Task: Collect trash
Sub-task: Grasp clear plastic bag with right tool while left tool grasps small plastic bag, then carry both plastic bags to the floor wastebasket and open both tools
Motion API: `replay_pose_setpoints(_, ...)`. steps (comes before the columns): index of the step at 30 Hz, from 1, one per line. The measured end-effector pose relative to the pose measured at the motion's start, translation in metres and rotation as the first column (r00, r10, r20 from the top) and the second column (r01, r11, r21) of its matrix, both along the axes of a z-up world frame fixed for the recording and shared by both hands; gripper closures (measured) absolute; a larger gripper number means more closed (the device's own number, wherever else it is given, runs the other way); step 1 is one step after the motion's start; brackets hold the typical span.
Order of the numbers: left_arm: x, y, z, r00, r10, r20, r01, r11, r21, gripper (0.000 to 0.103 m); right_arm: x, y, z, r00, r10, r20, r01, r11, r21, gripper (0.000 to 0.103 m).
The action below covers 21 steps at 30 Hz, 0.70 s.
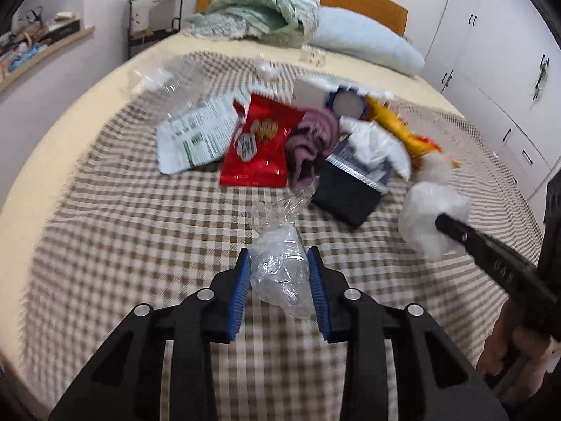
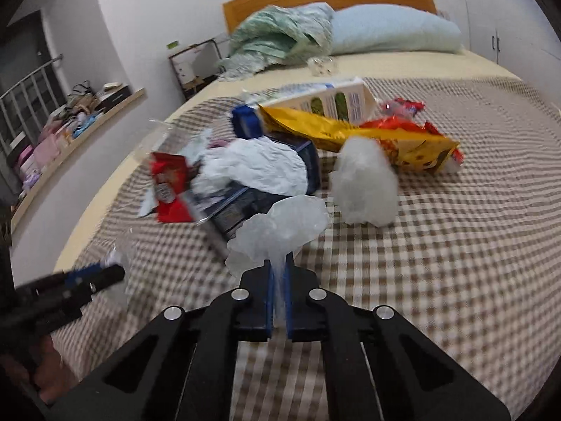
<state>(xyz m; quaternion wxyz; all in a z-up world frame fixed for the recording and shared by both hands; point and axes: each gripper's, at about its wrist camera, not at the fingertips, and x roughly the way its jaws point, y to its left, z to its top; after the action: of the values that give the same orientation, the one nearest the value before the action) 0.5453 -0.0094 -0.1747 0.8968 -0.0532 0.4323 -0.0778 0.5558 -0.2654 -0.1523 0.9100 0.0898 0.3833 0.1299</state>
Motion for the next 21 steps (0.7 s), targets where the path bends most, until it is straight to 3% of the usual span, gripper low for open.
replay_pose_setpoints(6,-0.057,-0.025,0.069,0.995,-0.030,0.090,0.029,1.000,0.007,0.072,-0.062,-0.041,0.056,0.994,-0.068,0.081,0.067,0.998,0.010,0.099)
replay_pose_setpoints(13,-0.128,-0.117,0.131,0.961,-0.200,0.190,0.204,0.979,-0.006,0.072,-0.152,-0.148,0.109,0.953,-0.234,0.192,0.241,0.971,-0.011,0.099)
replay_pose_setpoints(18,-0.172,-0.205,0.151,0.905,-0.354,0.236,0.371,0.928,-0.031,0.072,-0.225,-0.231,0.132,0.908,-0.335,0.253,0.363,0.929,-0.071,0.099)
replay_pose_setpoints(21,-0.203,-0.271,0.145,0.856,-0.459,0.237,0.481,0.876,-0.042,0.072,-0.260,-0.273,0.127,0.890,-0.385,0.246,0.418,0.903,-0.099,0.099)
